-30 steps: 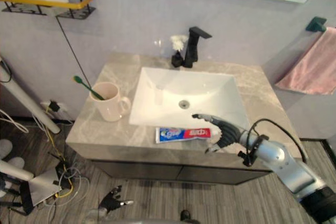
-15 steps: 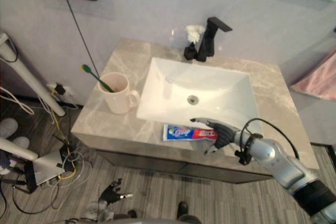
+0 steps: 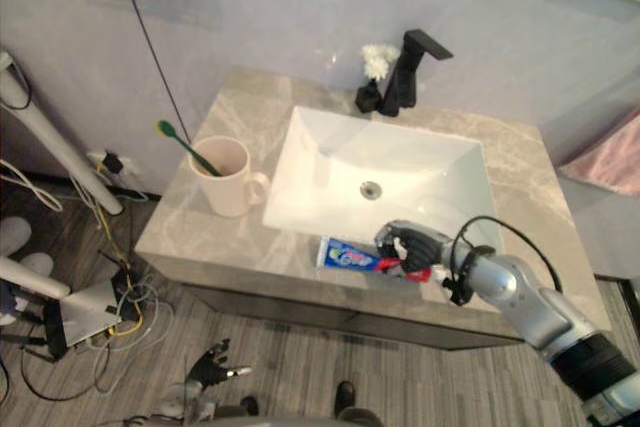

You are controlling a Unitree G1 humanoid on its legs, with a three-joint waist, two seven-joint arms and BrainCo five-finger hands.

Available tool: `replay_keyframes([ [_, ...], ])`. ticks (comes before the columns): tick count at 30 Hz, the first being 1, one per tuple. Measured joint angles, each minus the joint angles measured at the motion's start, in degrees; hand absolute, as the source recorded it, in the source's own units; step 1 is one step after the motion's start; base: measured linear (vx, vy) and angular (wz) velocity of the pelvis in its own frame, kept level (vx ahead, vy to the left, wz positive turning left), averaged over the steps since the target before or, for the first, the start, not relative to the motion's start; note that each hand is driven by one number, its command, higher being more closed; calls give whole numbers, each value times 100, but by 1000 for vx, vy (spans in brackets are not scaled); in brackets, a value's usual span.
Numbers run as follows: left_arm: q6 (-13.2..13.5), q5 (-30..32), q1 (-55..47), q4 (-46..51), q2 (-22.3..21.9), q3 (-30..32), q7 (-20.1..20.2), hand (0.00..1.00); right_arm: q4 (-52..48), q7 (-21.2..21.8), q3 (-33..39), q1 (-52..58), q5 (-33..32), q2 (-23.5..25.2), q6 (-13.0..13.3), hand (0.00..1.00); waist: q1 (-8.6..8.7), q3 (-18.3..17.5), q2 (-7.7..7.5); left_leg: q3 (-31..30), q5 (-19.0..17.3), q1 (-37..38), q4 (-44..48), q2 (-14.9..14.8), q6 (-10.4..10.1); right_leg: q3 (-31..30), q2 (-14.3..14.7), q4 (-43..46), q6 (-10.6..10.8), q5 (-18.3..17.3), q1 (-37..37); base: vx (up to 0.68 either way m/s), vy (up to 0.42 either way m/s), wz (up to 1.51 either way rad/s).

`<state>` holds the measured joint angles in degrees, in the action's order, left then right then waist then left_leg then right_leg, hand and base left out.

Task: Organize washtable

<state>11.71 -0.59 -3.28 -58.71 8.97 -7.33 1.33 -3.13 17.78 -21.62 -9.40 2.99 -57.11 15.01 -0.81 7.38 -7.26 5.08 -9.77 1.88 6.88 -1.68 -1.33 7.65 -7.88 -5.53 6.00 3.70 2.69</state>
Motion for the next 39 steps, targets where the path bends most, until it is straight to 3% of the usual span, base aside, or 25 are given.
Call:
replay_keyframes([
  [17,2,-15,-1,9,0,3,-11,0,-2,-64,57,135,0,4,5,100,3,2,5,2,5,1,12,-1,-8,-2,2,0,-3,3,-4,0,0,0],
  [28,1,-103,-46,6,-27,127,-23,0,-741,-419,785,435,-5,77,141,100,46,-1,43,5,4,4,23,-2,-8,-8,0,6,-2,2,-2,0,0,0],
  [39,-1,-355,-393,5,-96,1481,-362,0,-1377,-534,1328,509,-14,387,382,100,184,-67,212,46,4,53,10,9,-7,-35,-19,47,-1,-2,2,0,0,-1],
])
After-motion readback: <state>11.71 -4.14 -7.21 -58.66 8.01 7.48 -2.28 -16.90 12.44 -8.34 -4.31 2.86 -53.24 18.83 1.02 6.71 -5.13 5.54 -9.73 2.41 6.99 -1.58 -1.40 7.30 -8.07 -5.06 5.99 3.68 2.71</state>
